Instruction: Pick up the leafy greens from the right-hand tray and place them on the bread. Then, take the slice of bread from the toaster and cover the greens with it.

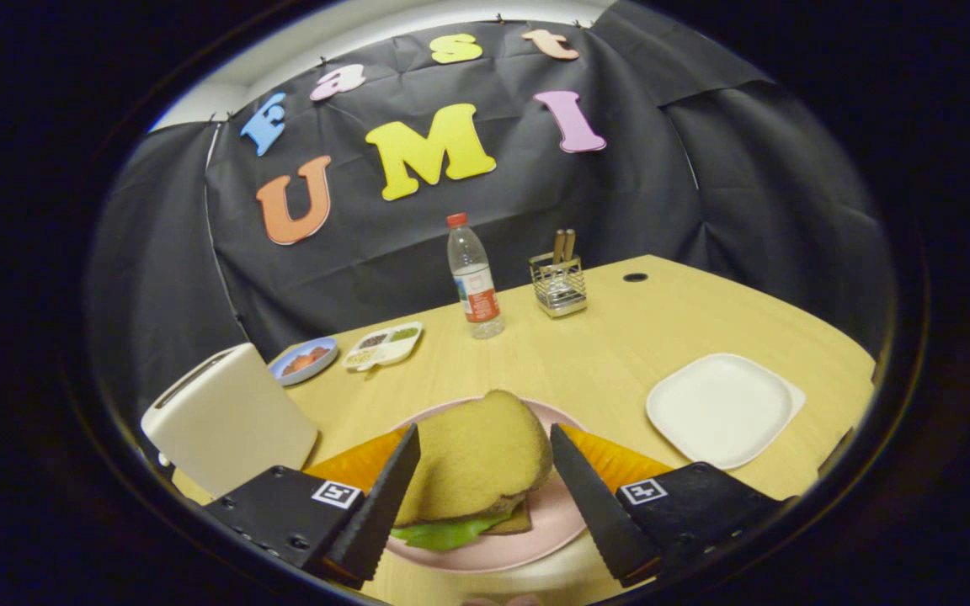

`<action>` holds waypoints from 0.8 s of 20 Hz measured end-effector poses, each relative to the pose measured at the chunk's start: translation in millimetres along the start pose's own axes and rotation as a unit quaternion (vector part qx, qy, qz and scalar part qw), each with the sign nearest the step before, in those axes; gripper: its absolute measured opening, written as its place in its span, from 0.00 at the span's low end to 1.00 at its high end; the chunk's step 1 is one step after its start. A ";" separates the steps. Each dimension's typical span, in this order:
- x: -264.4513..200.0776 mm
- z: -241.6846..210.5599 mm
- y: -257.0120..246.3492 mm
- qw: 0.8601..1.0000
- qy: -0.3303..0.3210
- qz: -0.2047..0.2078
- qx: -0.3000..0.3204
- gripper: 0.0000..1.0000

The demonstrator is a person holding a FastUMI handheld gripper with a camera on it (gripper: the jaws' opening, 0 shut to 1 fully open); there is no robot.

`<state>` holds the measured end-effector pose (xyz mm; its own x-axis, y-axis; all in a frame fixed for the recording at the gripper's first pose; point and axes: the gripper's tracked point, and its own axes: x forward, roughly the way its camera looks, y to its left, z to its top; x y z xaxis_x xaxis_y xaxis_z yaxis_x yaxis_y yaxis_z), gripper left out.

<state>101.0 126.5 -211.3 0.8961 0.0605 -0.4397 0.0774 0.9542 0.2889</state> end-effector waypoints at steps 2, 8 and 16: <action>-3.6 4.1 -7.5 1.000 -0.003 -0.005 -0.001 0.96; -36.2 44.8 -7.6 0.997 -0.075 0.011 -0.034 0.96; -123.4 122.9 -40.5 0.977 -0.186 0.016 -0.099 0.95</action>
<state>41.0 44.3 -64.2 0.9965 0.0149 -0.0821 -0.0056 0.9937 0.1117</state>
